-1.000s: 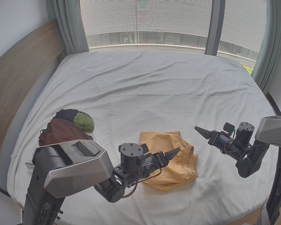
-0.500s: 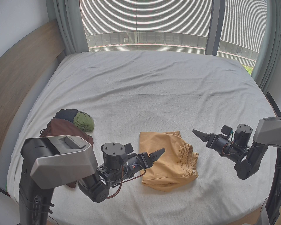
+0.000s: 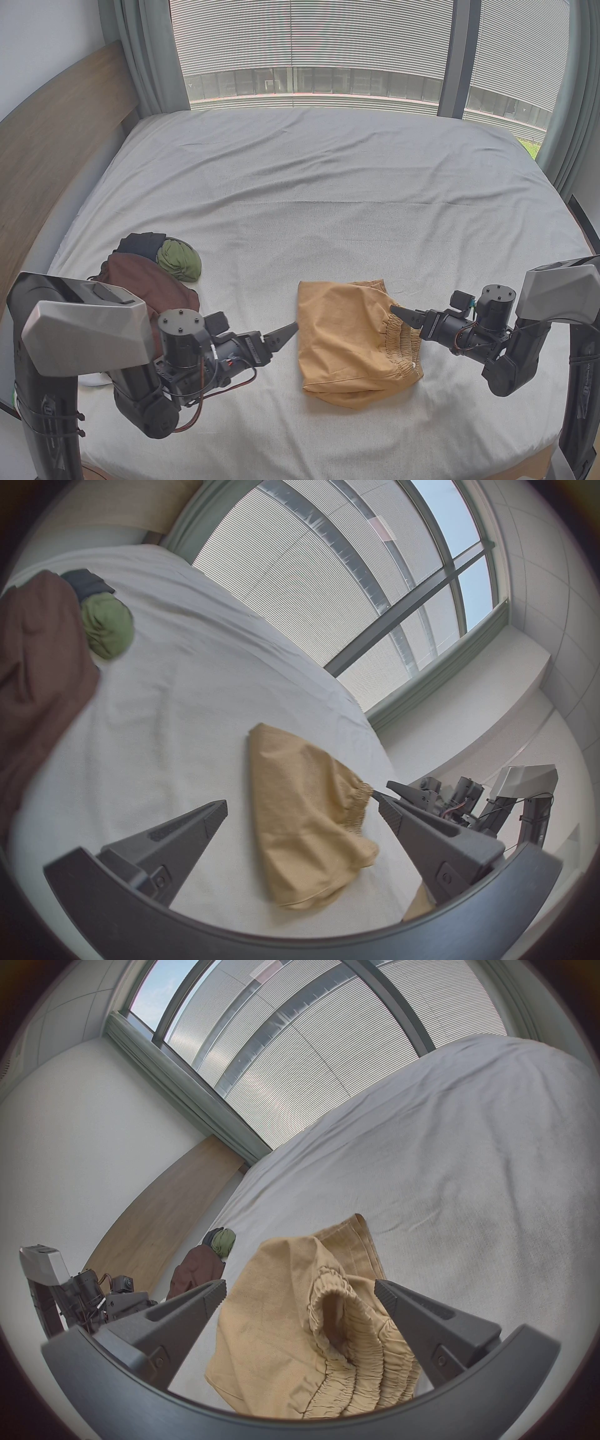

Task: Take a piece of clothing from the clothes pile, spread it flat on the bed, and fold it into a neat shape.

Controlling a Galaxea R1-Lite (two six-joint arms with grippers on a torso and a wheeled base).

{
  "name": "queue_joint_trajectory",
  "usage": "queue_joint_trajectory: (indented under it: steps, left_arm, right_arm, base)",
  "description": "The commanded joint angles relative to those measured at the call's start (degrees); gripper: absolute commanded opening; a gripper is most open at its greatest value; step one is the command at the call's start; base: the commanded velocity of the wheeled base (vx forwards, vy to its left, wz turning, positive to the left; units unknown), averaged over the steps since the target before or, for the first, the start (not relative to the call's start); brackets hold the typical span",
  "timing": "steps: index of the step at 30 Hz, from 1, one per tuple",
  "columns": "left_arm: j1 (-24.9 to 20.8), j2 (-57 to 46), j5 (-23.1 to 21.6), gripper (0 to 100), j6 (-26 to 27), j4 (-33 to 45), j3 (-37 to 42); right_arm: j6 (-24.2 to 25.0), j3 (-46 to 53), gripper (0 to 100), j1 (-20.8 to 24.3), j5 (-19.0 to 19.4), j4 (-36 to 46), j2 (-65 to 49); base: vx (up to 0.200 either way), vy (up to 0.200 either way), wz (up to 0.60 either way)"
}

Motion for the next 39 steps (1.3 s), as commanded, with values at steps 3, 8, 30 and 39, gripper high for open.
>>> queue_joint_trajectory:
  steps: [3, 8, 30, 39]
  left_arm:
    - [5.98, -5.29, -2.08, 100, 2.80, -1.51, 7.89]
    - [6.33, -5.64, -2.43, 100, 3.33, -1.51, 8.59]
    - [5.89, -2.65, -2.34, 100, 3.68, -1.51, 9.03]
    - [5.80, -2.39, -2.25, 100, 3.77, -1.51, 9.91]
  right_arm:
    - [0.14, -1.79, 100, 0.70, -0.23, -0.12, 5.10]
    - [-0.74, -3.02, 100, 0.70, -0.32, -0.12, 6.86]
    - [-0.83, -6.45, 0, -2.64, -1.46, -0.04, 7.65]
    - [-0.92, -7.59, 0, -3.43, -2.69, -0.04, 9.49]
  base:
    - [0.000, 0.000, 0.00]
    - [0.000, 0.000, 0.00]
    - [0.000, 0.000, 0.00]
    - [0.000, 0.000, 0.00]
